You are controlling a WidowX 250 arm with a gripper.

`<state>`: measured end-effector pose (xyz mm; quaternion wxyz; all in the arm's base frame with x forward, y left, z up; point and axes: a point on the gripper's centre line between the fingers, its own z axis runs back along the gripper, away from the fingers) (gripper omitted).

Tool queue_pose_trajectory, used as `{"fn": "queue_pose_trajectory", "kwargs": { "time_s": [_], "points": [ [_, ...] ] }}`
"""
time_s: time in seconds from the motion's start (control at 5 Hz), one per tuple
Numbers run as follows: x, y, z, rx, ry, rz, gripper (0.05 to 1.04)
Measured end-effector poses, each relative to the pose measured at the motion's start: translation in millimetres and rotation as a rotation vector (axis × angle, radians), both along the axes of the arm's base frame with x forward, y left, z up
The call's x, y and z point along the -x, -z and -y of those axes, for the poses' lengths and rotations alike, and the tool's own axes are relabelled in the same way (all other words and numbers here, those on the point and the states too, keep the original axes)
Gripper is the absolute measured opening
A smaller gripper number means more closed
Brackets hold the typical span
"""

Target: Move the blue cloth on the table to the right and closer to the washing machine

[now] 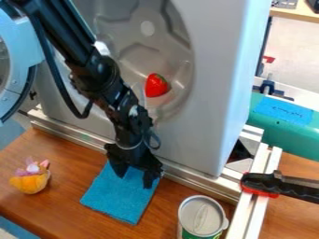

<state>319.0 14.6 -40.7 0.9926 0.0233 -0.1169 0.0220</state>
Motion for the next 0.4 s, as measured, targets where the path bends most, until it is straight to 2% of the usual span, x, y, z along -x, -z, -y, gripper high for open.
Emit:
{"fn": "queue_pose_trajectory", "kwargs": {
  "time_s": [0.2, 0.4],
  "points": [
    [3.7, -33.7, -16.4, -0.04, -0.047, 0.001, 1.008],
    [8.0, -78.7, -42.2, -0.061, -0.043, -0.023, 1.008]
  ]
}}
